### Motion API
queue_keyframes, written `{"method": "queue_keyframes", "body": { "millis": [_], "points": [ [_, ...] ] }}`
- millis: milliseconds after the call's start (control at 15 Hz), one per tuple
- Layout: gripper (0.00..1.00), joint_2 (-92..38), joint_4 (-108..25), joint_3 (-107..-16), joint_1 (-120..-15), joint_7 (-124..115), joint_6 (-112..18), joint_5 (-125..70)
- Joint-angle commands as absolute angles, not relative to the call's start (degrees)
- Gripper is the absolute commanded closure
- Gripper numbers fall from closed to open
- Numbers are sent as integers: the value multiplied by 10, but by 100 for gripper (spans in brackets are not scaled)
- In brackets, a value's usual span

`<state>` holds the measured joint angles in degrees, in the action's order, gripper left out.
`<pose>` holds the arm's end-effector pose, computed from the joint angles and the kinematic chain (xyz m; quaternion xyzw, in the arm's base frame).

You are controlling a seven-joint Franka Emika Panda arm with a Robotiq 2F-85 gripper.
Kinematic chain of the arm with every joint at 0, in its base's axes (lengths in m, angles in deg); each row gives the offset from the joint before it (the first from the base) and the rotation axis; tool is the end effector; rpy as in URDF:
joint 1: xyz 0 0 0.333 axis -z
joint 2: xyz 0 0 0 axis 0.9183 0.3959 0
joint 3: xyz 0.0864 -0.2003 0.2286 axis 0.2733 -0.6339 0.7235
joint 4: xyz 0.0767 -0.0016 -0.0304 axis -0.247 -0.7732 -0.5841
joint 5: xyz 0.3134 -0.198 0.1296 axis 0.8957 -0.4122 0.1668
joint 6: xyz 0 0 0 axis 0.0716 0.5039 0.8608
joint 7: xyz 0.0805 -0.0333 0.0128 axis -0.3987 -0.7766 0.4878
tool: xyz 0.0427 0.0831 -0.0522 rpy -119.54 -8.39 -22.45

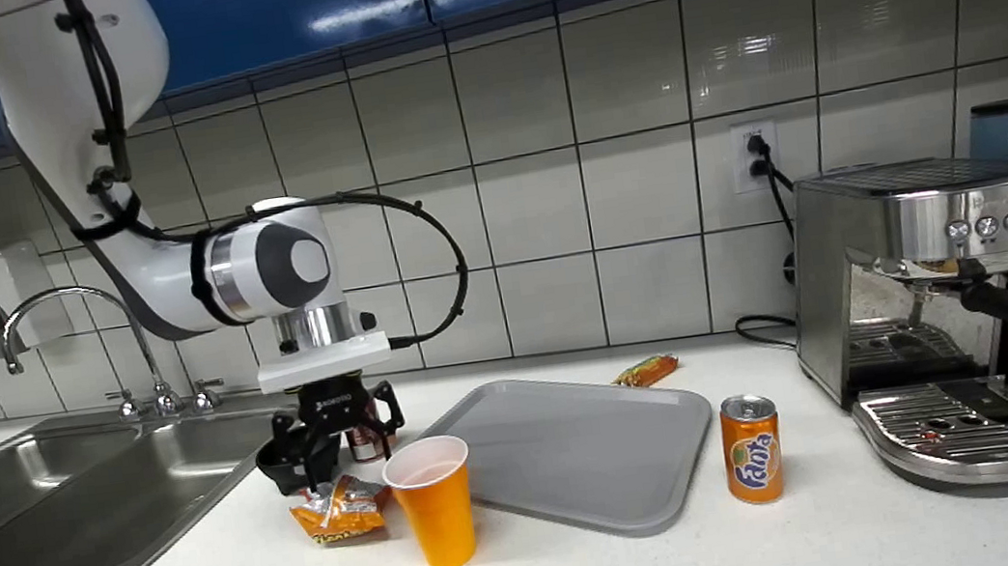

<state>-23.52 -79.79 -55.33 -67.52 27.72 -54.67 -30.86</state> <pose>0.5134 0.0309 0.1856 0.9470 0.3107 -0.0809 0.0062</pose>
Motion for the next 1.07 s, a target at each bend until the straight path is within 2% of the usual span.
{"method": "queue_keyframes", "body": {
  "millis": [0,400,467,533,600,1000],
  "points": [
    [0,-221,-776,-548,-673,251,-535,-324],
    [1,-214,-768,-548,-672,247,-535,-323],
    [26,-214,-767,-548,-672,247,-536,-323],
    [26,-214,-767,-548,-672,247,-536,-323],
    [31,-213,-766,-547,-672,247,-536,-323],
    [79,-212,-764,-546,-671,249,-537,-321]
  ]
}}
